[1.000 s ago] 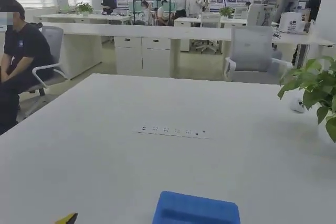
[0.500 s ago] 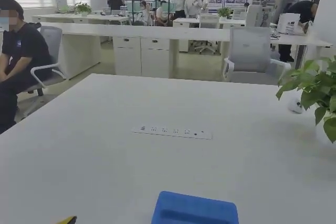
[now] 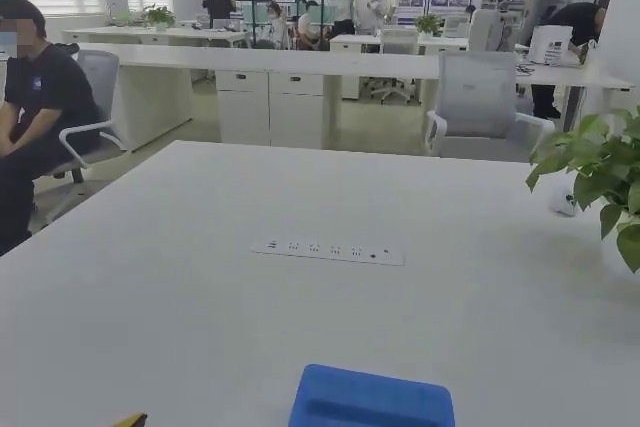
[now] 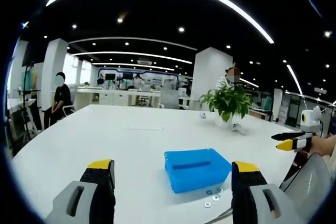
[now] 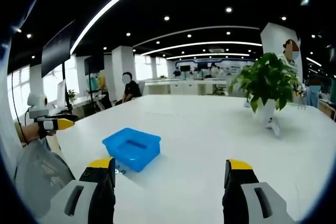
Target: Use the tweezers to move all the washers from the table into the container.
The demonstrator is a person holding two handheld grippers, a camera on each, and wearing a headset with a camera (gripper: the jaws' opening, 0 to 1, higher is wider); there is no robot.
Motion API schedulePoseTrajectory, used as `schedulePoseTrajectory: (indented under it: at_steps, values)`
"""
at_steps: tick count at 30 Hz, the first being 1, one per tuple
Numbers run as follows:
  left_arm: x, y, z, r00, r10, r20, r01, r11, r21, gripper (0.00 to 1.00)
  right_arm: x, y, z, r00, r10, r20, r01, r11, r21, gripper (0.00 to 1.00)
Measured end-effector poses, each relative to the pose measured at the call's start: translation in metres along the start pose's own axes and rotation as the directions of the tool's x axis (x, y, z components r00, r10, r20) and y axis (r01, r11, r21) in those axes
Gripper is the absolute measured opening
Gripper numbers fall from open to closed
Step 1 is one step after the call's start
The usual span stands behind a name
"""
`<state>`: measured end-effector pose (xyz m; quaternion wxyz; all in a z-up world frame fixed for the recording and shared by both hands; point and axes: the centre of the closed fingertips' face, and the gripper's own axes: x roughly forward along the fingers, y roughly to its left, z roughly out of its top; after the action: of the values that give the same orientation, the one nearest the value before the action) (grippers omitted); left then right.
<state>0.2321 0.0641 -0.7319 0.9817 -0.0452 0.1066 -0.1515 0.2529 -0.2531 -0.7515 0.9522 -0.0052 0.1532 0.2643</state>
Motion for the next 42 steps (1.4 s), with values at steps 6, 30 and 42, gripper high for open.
schedulePoseTrajectory:
  at_steps: [6, 30, 42]
  values:
    - [0.001, 0.0, -0.001, 1.0, -0.002, -0.006, 0.002, 1.0, 0.003, 0.94, 0.0, -0.001, -0.001, 1.0, 0.0, -0.003, 0.0, 1.0, -0.005, 0.84]
    - [-0.002, -0.006, -0.001, 0.9989, -0.029, -0.036, 0.031, 0.999, 0.043, 0.79, -0.005, 0.004, 0.001, 0.9941, -0.037, -0.102, 0.022, 0.99, -0.138, 0.66]
    - [-0.008, -0.004, -0.015, 0.9801, -0.131, -0.148, 0.127, 0.991, -0.042, 0.45, 0.022, 0.086, 0.004, 0.9406, 0.286, -0.182, -0.312, 0.941, -0.13, 0.23]
